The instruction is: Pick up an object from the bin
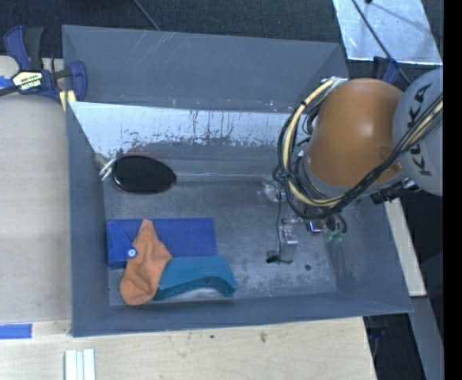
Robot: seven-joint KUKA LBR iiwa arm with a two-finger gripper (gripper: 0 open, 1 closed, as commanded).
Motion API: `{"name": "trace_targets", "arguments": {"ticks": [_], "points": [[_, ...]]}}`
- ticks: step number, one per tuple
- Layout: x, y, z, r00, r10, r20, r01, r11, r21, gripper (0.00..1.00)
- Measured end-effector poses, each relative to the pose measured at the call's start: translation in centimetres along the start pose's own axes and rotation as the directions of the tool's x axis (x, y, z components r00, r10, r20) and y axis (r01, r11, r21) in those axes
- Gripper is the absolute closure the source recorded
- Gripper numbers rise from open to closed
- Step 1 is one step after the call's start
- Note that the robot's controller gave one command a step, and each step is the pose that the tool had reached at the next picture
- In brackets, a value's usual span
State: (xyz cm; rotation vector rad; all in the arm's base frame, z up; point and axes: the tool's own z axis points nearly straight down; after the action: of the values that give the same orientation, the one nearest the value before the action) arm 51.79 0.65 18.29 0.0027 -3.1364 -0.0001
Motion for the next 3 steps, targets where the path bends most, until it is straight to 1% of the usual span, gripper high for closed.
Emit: {"name": "trace_targets", "arguments": {"ticks": [1, 2, 3], "points": [[-0.1, 0.0, -0.5, 1.000, 0.000, 0.008, 0.000, 1.000, 0.000, 0.00], [0.8, 6.5, 6.2, 0.998, -0.056, 0.013, 0.056, 0.998, 0.000, 0.00], [2.3, 9.9, 7.0, 0.988, 0.154, 0.008, -0.154, 0.988, -0.001, 0.00]]}}
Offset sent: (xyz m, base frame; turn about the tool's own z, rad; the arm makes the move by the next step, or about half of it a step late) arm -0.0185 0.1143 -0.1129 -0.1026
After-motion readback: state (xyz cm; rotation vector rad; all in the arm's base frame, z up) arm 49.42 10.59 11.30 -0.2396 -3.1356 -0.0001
